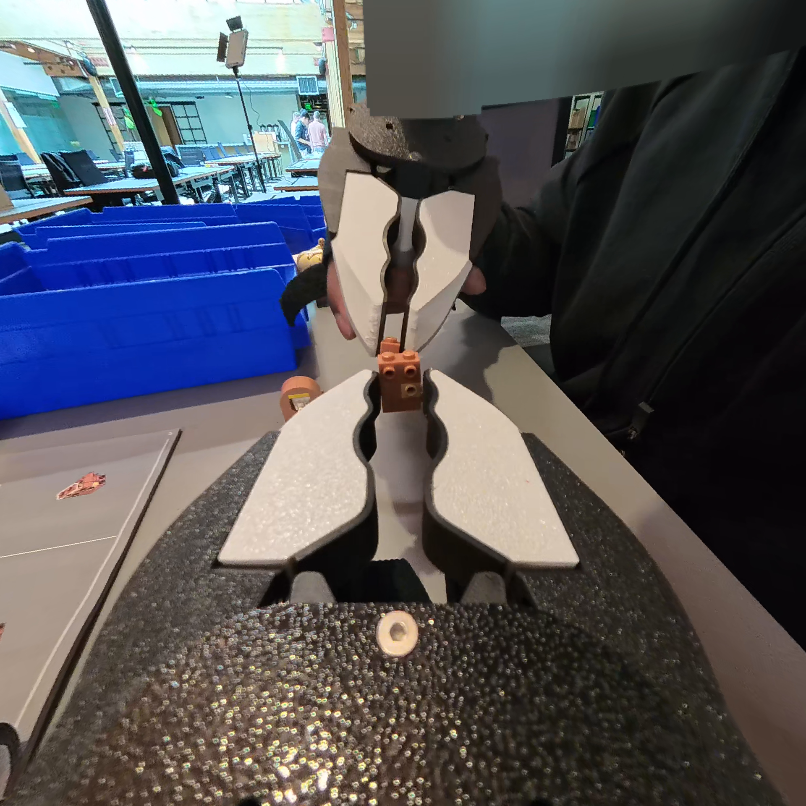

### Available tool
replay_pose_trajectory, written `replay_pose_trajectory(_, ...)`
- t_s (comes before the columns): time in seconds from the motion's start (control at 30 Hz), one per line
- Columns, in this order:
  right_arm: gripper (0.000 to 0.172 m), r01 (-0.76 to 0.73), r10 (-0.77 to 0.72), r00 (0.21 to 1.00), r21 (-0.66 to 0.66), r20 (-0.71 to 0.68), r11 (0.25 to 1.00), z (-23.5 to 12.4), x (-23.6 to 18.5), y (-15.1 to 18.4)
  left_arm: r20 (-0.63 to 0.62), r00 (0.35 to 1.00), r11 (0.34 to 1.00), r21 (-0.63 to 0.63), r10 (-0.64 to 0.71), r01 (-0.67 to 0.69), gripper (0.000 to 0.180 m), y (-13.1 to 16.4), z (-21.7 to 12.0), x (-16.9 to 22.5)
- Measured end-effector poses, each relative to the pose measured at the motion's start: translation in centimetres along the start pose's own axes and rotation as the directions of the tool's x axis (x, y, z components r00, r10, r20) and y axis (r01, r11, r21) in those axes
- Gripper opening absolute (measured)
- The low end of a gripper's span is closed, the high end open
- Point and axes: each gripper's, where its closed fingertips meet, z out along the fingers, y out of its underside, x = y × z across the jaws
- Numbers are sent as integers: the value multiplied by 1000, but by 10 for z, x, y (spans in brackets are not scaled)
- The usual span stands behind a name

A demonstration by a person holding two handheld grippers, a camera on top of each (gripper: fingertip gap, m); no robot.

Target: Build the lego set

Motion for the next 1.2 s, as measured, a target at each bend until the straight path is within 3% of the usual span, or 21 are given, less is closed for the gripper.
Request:
replay_pose_trajectory(0.97, 8, 4, -3, 999, -22, 47, 1000, 4, -3, -6, -20, 1000, 1000, 16, 1, 0, 18, -2, 0, 3)
replay_pose_trajectory(1.2, 7, -37, 51, 987, -95, 153, 995, 2, -12, 0, -23, 997, 997, -16, 72, -73, 17, 2, 5, 9)
